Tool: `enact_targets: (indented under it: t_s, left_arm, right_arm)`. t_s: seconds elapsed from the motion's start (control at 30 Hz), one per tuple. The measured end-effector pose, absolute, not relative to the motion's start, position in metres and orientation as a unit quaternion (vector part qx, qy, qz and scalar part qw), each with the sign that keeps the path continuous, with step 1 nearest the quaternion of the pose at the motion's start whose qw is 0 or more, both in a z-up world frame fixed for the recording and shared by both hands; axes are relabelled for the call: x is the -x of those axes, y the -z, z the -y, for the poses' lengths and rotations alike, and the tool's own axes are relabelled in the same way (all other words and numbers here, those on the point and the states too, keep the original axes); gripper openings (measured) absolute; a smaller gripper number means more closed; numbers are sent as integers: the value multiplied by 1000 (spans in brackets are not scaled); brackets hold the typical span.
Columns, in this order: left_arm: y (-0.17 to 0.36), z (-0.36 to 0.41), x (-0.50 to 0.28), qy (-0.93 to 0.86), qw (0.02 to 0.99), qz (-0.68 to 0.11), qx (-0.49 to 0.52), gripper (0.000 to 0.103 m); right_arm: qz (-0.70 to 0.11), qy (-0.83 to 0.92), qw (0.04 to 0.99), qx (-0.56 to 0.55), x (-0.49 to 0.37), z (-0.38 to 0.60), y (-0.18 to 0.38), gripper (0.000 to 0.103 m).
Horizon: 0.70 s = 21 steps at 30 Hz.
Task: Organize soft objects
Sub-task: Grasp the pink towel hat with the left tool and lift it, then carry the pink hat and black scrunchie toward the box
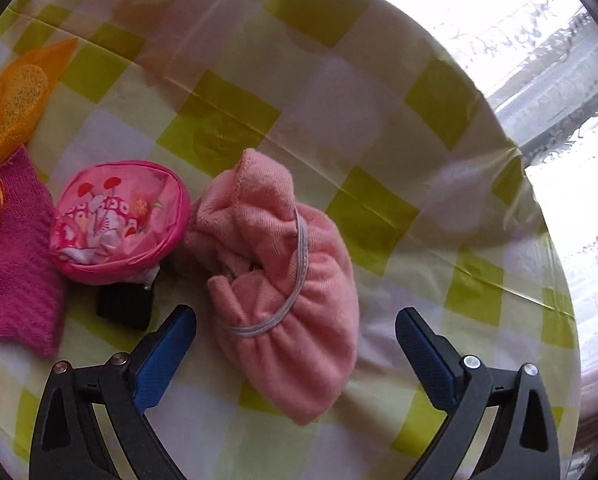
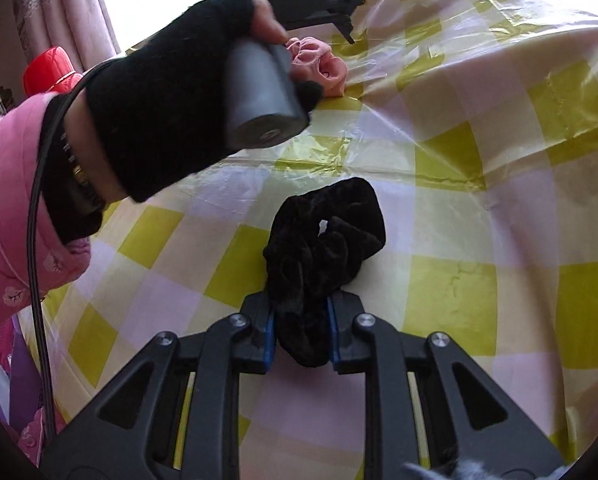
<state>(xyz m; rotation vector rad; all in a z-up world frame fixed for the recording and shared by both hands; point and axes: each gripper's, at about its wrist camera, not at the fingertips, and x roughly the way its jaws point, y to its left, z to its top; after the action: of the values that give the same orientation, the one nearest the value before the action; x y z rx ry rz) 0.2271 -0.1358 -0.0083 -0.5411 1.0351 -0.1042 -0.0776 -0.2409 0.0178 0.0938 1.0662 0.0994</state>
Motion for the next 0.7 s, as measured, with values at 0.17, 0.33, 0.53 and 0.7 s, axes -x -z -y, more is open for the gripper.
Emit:
enact_targets:
  t_s: [0.17, 0.33, 0.53, 0.7]
  left_arm:
    - [-4, 153, -187, 174, 839, -481, 188, 11]
    - [-23, 115, -73, 212, 870, -444, 22, 11]
    - [-15, 28, 33, 223, 853, -469, -62, 11]
    - [-17, -3, 69, 200, 863, -463, -23, 11]
  right_arm:
    - [-505, -49, 860, -55, 79, 244, -18, 24]
    - [-504, -53, 860, -65, 80, 247, -18, 24]
    - [-504, -54, 859, -67, 78, 248, -18, 24]
    - [-505, -50, 860, -55, 78, 247, -19, 24]
